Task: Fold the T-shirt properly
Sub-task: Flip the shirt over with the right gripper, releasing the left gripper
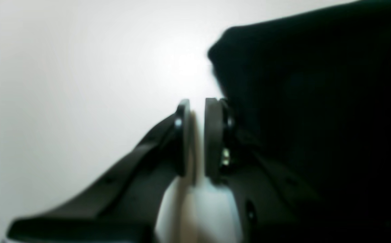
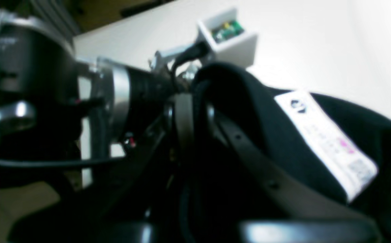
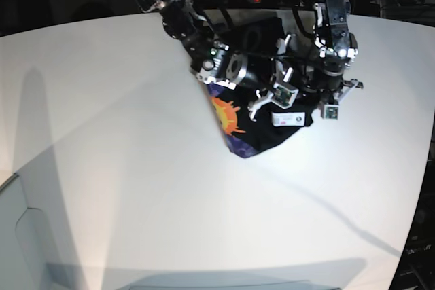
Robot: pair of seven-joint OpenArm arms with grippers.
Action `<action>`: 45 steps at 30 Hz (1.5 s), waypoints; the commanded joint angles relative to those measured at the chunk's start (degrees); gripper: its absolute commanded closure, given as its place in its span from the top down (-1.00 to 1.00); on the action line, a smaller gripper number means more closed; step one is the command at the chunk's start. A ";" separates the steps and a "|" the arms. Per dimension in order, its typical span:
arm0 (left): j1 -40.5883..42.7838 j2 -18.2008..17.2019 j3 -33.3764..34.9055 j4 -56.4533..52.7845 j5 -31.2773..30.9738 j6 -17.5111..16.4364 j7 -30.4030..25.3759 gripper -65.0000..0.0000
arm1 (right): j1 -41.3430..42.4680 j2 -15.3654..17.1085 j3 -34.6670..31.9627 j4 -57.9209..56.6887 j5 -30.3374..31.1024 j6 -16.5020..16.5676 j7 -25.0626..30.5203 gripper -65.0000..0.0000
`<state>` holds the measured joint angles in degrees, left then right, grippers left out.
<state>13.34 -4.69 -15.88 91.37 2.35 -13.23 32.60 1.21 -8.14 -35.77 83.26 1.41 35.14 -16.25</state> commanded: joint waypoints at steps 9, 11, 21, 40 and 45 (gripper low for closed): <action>0.33 1.13 -7.20 4.06 -1.16 -1.84 0.32 -0.75 | 1.56 -0.86 -0.06 -4.45 -1.10 0.16 5.04 -1.00; 0.33 1.13 -8.69 4.06 -1.16 -1.84 0.32 -0.75 | 1.47 -0.86 -0.06 -4.80 -1.10 0.16 5.22 -1.00; 0.68 2.01 -18.89 5.81 -9.25 -1.84 0.41 -0.76 | 1.73 -0.86 -0.32 -5.68 -1.10 0.16 5.31 -1.00; 6.48 1.74 -28.74 13.73 -11.36 -1.84 0.41 -0.75 | -2.31 -0.69 1.44 7.59 -1.10 0.16 5.31 0.20; 6.39 1.66 -32.43 14.43 -11.36 -1.84 0.41 -0.75 | -5.30 -0.43 10.41 12.52 -1.10 0.16 4.95 0.20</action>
<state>19.94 -2.42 -48.18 104.64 -8.78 -15.18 34.28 -4.25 -7.94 -25.04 94.74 -0.67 35.16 -12.67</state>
